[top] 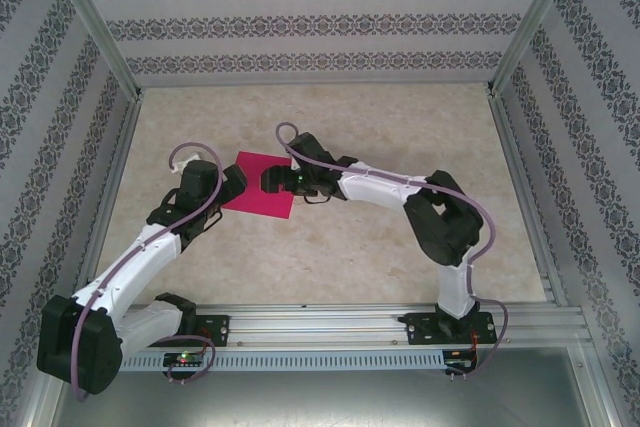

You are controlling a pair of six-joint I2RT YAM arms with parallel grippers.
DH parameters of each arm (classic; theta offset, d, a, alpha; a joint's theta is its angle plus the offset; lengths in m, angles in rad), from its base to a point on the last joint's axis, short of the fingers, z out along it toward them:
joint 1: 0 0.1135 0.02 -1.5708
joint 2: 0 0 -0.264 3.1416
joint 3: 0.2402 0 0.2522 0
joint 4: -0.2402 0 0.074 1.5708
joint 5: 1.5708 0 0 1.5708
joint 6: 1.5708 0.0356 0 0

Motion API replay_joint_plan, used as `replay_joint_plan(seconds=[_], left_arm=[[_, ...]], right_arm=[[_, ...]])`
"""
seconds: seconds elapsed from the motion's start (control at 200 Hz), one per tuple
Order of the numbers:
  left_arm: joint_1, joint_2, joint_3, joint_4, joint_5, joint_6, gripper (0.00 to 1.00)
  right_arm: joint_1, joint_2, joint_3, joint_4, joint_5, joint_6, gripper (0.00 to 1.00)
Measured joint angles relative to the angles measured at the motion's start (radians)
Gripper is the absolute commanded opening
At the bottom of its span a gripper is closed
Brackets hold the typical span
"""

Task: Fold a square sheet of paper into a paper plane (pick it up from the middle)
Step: Move the square sheet of paper to the center of the table.

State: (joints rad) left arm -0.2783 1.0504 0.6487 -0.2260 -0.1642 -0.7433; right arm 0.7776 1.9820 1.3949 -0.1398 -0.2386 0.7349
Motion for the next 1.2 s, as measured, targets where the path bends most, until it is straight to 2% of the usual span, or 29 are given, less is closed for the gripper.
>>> replay_joint_plan(seconds=[0.32, 1.019, 1.199], left_arm=[[0.012, -0.029, -0.004, -0.001, -0.035, 0.004, 1.0], [0.012, -0.142, -0.006, -0.187, 0.058, -0.014, 1.0], [0.012, -0.184, -0.04, -0.199, 0.089, -0.022, 1.0]], right_arm=[[0.006, 0.12, 0.162, -0.101, -0.014, 0.0, 0.84], [0.04, 0.163, 0.121, -0.183, -0.024, -0.035, 0.84], [0.033, 0.095, 0.019, -0.167, 0.009, -0.08, 0.84]])
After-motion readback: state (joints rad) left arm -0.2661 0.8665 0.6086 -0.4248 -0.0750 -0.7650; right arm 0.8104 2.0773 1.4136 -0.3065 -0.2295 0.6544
